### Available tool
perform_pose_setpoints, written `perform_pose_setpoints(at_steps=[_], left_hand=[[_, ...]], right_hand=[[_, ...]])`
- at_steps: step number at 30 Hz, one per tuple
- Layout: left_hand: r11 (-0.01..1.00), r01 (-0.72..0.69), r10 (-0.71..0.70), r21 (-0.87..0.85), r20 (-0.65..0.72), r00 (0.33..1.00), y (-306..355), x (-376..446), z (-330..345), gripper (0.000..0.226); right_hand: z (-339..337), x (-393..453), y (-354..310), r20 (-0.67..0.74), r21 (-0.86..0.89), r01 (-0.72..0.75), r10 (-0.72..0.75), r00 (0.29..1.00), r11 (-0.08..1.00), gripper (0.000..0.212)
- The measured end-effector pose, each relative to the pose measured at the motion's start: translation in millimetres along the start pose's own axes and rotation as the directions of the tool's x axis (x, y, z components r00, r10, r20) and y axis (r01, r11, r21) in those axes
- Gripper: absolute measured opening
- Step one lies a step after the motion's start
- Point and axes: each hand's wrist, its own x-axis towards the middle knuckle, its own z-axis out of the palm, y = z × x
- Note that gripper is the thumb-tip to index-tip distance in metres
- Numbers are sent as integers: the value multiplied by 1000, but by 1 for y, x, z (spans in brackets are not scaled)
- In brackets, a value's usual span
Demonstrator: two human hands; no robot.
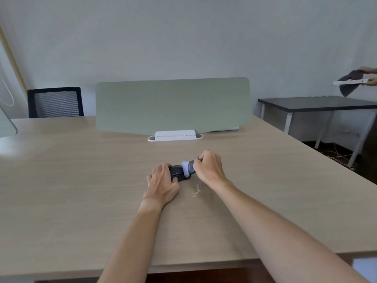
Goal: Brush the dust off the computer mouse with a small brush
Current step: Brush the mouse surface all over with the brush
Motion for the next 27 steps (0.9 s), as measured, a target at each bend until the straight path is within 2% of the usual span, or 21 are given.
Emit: perform_pose_setpoints(at_steps=[2,5,8,11,14,17,21,25,27], left_hand=[[1000,4,-4,5,4,1000,0,0,0,40],[1000,4,-4,0,0,1000,1,0,0,39],[1000,2,-2,-2,-9,1000,0,1,0,39],[1000,5,-5,1,-6,1000,0,0,0,43],[1000,3,-3,-2,-16,1000,1,-1,0,44],[1000,15,-15,1,-31,999,0,-1,0,44],[999,34,-33,23,-42,999,0,3,1,44],[997,57,-55,56,-27,998,1,3,1,38],[996,56,-54,68,-19,998,1,1,1,33]], right_hand=[[-1,0,5,26,-51,-44,46,999,998,27],[-7,4,12,-1,-93,-72,73,997,993,30],[-6,11,8,-45,-32,-30,28,999,999,32],[-1,11,2,1,33,17,-17,1000,999,30],[-1,9,2,60,-53,-21,24,998,998,34],[-3,11,3,37,-110,-29,33,999,994,27],[-1,11,-1,-7,20,76,-76,997,997,14],[6,7,-8,56,141,112,-121,991,984,12],[9,4,-6,97,141,106,-120,988,984,12]])
